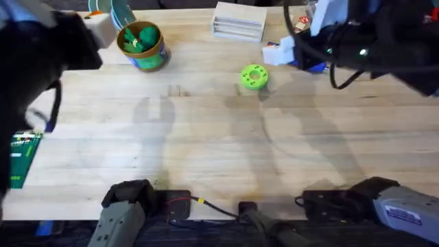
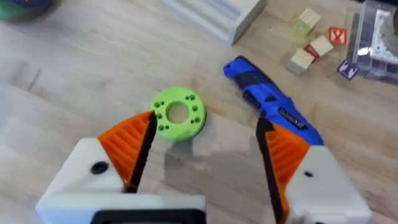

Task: Pick up the gripper from the table and insert it into the empty holder that is missing its gripper. Then pick up a screw, insert it into the mounting hole, and use the screwdriver to tighten it. Finally, clean up the table by picking up the vegetable and placing it into the bucket.

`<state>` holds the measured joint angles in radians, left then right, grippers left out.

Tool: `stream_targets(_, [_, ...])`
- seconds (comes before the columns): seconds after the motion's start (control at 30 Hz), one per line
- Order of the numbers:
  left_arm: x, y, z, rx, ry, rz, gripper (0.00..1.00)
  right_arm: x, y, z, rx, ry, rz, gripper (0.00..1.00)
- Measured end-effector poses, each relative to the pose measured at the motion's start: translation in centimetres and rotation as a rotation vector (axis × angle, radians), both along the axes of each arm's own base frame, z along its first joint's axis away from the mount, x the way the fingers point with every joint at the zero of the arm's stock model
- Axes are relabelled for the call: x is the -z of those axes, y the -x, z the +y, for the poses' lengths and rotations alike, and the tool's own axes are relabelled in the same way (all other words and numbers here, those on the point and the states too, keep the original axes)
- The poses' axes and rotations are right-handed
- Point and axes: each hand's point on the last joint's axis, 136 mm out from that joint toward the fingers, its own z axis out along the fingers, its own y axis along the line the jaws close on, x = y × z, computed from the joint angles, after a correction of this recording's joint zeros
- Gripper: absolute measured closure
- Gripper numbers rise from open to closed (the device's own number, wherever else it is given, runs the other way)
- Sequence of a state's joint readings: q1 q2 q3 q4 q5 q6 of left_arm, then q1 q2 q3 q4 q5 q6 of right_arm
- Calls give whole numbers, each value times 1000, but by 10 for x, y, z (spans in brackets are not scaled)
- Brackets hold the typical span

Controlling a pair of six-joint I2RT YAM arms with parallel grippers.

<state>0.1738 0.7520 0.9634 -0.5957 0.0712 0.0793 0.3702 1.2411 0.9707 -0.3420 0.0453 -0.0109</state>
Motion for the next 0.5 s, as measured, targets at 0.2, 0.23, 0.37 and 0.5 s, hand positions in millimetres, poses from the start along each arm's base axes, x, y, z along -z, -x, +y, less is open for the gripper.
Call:
stream_targets(0.2, [-31,26,-7,20,-38,-123,10,-12,15,-4,6,11,88,10])
stream_targets(0.23, [-33,28,-7,21,-40,-130,7,-13,16,-4,8,10,92,10])
stream_targets(0.37, [-36,31,-8,22,-46,-141,7,-19,20,-5,11,-2,83,10])
stream_targets(0.5, [-30,32,-8,23,-43,-118,7,-20,21,-5,13,-5,80,10])
